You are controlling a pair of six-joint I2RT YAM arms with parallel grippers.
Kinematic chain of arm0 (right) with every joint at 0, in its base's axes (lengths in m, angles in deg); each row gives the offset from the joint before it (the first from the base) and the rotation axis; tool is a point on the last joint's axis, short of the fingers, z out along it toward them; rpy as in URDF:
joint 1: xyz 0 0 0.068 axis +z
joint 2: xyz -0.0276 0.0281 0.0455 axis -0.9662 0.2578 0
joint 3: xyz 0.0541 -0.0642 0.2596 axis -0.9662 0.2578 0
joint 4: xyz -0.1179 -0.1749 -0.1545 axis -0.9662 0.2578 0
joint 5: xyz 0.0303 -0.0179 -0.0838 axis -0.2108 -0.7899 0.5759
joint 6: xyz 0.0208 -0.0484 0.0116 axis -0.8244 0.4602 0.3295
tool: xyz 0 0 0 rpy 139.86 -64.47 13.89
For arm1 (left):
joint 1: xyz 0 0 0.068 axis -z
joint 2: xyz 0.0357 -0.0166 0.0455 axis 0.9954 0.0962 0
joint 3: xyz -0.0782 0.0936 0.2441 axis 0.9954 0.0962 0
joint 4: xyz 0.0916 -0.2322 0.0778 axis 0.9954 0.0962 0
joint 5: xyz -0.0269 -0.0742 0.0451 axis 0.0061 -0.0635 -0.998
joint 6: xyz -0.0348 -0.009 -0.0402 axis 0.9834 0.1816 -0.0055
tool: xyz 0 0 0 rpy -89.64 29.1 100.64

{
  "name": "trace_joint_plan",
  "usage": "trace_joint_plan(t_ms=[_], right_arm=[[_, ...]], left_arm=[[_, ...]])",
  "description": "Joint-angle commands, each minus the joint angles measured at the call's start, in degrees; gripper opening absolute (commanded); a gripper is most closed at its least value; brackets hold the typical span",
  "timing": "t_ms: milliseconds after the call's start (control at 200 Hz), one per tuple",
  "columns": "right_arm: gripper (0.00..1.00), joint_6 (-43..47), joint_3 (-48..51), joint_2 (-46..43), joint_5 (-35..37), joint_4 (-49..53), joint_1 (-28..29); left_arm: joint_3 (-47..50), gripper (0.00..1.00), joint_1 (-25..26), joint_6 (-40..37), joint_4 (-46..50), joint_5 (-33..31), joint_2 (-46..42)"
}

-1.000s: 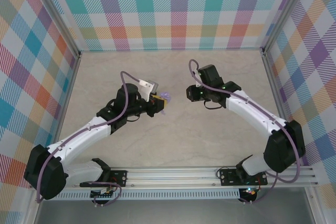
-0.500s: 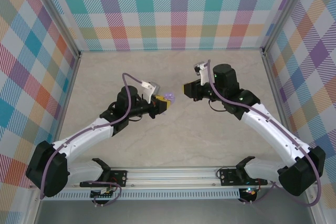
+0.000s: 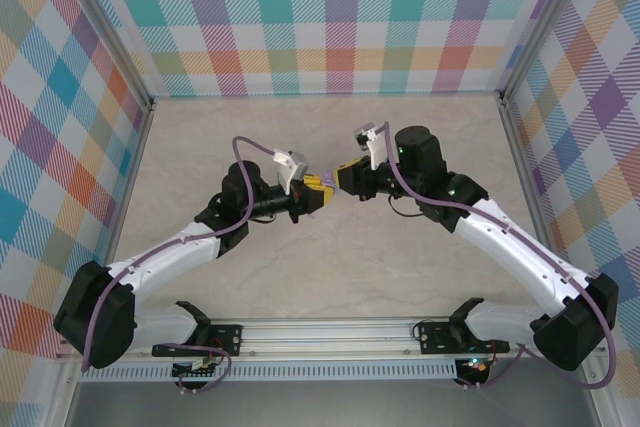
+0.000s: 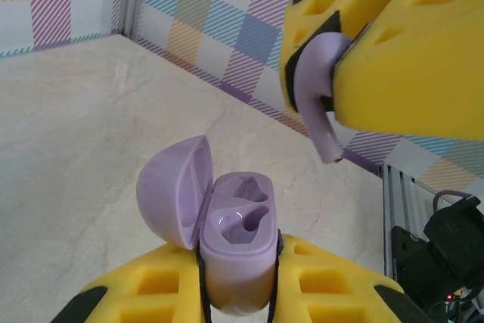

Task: Insert the wireless bluetooth earbuds into the charging case

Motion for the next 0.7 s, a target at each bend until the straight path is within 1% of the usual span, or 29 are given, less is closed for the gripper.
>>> trace_joint_plan(t_ms=[0,475,695], right_arm=[[0.21,1.41,-0.70,0.15,-1.01,-2.56,0.63],[0.21,1.92,-0.57,1.10,-0.39,-2.57,1.07],[0.21,2.20,-0.61,1.10,-0.07,-2.16,1.15]], left_arm=[[0.07,0.10,0.63,-1.15,-3.36,2.53,0.45],[-0.67,0.10,1.33,-0.84,-3.45,3.66,0.24],[-0.97,0.10,1.31,-0.49,-2.81,3.13,-0.03]])
